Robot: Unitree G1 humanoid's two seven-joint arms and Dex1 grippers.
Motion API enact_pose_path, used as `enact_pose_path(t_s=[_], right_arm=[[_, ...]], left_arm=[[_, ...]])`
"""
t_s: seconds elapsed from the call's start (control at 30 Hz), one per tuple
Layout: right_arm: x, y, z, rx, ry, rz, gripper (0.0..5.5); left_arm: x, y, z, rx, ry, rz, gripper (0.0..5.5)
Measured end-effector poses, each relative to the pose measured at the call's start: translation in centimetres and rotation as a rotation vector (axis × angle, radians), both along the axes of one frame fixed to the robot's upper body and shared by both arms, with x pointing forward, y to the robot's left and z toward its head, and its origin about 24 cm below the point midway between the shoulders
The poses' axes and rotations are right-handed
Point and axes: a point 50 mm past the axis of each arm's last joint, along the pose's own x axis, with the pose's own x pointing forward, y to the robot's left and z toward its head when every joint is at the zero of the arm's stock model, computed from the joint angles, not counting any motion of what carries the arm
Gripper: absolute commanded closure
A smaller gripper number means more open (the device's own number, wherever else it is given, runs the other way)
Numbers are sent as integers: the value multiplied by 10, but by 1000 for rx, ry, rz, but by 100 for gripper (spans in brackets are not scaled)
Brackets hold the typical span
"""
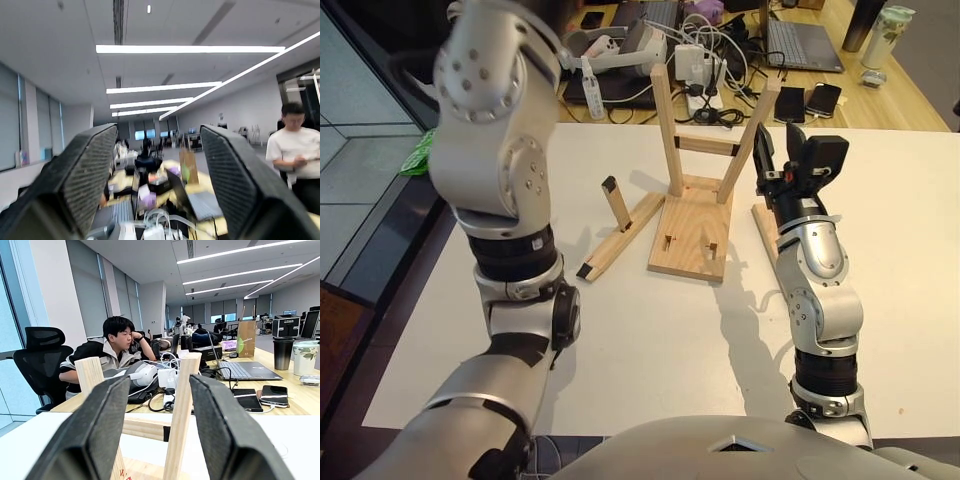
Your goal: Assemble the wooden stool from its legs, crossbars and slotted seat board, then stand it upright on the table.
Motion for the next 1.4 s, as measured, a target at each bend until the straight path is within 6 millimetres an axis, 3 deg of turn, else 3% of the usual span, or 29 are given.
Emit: enact_pose_path(t_s=[0.03, 0.1, 0.2, 0.27, 0.37, 0.43, 0.53, 0.6, 0.67, 0.77, 0.8, 0.87, 0.97, 1.07, 1.2, 1.4], right_arm=[[0, 0, 0, 0, 0, 0, 330], [0, 0, 0, 0, 1, 0, 330], [1, -1, 1, -1, -2, -2, 330], [1, -1, 1, -1, -3, -2, 330], [0, -1, 1, -2, -3, -2, 330], [0, 0, 2, -2, -4, 0, 330], [0, 0, 2, -2, -5, 0, 330], [0, 0, 2, -1, -5, -1, 330], [0, -1, 2, 0, -5, -6, 330], [-1, -1, 3, 3, -5, -14, 330], [-1, -1, 2, 3, -3, -16, 330], [-2, -1, 1, 4, 3, -19, 330], [-4, -5, 0, 9, 4, -42, 330], [-5, -4, 0, 9, 4, -42, 330], [-6, -6, 0, 8, 7, -46, 330], [-5, -7, -1, 4, 10, -48, 330]], left_arm=[[5, 2, -5, 8, 22, 28, 244], [27, 6, -42, 78, 193, 132, 244], [52, 9, -141, 145, 621, 204, 244], [50, 4, -199, 271, 867, 196, 244], [34, 11, -251, 337, 1070, 211, 244], [34, 18, -250, 314, 1067, 237, 244], [42, 23, -221, 235, 946, 260, 244], [47, 17, -167, 132, 735, 222, 244], [42, 9, -128, 75, 595, 155, 244], [21, 4, -65, 33, 376, 51, 244], [13, 14, -52, 91, 329, 58, 244], [6, 34, -51, 210, 329, 105, 244], [-11, 86, -86, 528, 523, 185, 244], [-23, 108, -103, 660, 651, 222, 244], [-41, 102, -122, 729, 746, 95, 244], [-58, 107, -142, 676, 877, 27, 244]])
